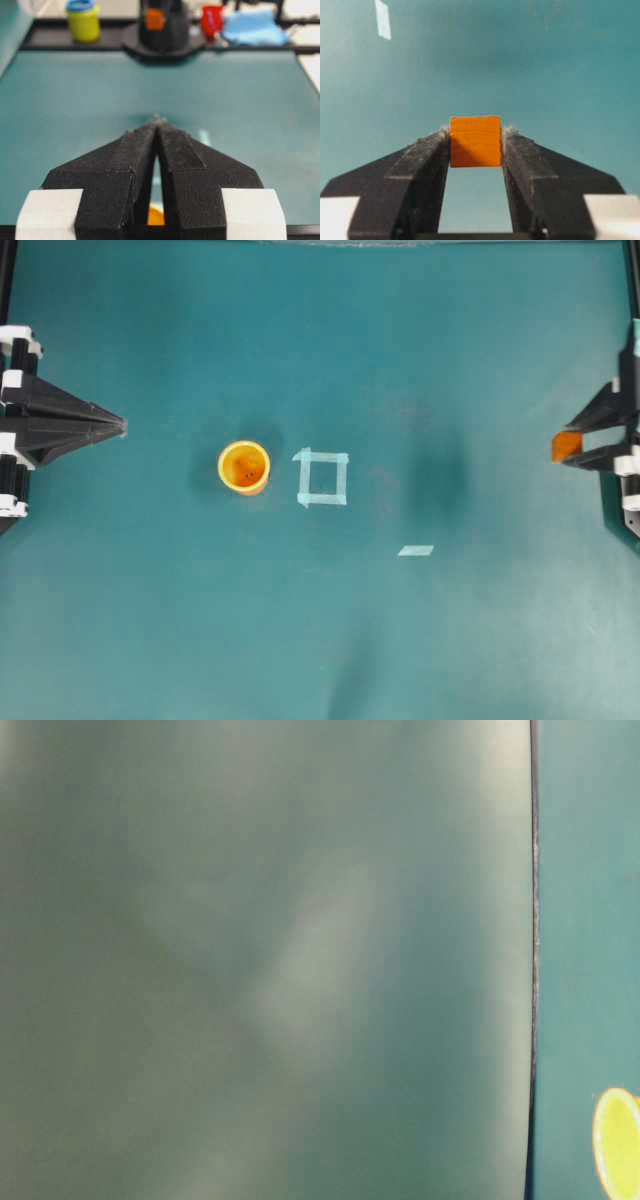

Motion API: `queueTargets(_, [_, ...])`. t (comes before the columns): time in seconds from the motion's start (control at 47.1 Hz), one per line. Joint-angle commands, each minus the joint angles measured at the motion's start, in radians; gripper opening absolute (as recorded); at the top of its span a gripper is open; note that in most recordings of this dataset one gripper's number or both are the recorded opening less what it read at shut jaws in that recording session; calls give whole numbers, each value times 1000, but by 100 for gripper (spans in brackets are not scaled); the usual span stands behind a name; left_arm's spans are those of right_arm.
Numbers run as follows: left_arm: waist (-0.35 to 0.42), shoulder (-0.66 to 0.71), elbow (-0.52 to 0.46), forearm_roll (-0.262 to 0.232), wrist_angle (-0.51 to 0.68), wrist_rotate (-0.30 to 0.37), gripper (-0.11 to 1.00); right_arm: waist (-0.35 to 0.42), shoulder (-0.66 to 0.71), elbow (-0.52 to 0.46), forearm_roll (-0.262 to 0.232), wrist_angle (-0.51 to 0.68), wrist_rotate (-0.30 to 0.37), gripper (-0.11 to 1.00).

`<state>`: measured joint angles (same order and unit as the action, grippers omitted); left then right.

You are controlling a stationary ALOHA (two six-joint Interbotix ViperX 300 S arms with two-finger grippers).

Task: Move the block to the right with right arm.
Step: 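Carry the held orange cube rightward toward the table's right edge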

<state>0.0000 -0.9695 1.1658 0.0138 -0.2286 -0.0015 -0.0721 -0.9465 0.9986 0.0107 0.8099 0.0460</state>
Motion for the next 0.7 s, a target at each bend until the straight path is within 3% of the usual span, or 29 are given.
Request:
queueTargets(0.0, [2, 3, -31, 3, -5, -2, 0, 2, -32, 2, 3, 28, 5, 40])
queueTargets(0.679, [2, 6, -31, 3, -5, -2, 0, 0, -227, 3, 6, 232, 5, 40])
